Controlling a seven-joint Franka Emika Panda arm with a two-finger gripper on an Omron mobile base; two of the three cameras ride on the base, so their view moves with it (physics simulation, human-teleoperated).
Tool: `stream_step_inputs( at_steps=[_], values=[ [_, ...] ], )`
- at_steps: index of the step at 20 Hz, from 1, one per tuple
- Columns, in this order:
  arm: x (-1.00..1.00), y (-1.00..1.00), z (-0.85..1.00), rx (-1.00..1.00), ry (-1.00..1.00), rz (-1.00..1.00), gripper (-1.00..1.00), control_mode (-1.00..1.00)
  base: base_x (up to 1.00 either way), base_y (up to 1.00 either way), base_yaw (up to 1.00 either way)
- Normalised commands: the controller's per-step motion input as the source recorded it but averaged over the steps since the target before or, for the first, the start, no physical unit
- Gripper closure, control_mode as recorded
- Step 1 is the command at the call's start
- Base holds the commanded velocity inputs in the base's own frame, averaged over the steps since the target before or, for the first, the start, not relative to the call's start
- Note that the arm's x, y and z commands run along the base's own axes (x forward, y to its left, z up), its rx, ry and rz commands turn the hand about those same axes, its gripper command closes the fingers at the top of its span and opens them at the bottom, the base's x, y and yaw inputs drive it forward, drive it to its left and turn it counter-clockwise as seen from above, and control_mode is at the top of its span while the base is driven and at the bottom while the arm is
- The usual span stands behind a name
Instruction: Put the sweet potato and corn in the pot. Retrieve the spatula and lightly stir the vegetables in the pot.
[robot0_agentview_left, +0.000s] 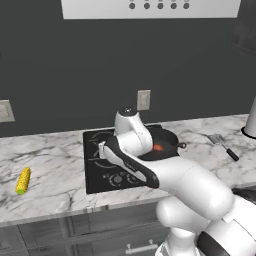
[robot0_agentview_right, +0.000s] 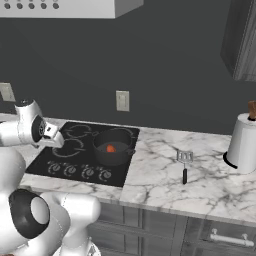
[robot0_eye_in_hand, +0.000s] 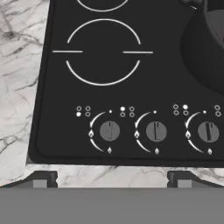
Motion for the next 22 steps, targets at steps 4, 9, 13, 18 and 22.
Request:
stream_step_inputs(
  at_steps=[4, 9, 13, 18, 22],
  values=[
    [-0.11, 0.41, 0.00, 0.00, 0.00, 0.08, -1.00, -1.00, 0.00, 0.00, 0.00],
    [-0.11, 0.44, 0.11, 0.00, 0.18, 0.10, -1.00, -1.00, 0.00, 0.00, 0.00],
    [0.00, 0.87, -0.02, 0.00, 0.24, 0.08, -1.00, -1.00, 0.00, 0.00, 0.00],
    [0.07, 0.86, -0.18, -0.03, 0.16, 0.04, -1.00, -1.00, 0.00, 0.00, 0.00],
    [0.00, 0.27, -0.11, 0.00, 0.02, 0.00, -1.00, -1.00, 0.00, 0.00, 0.00]
  ],
)
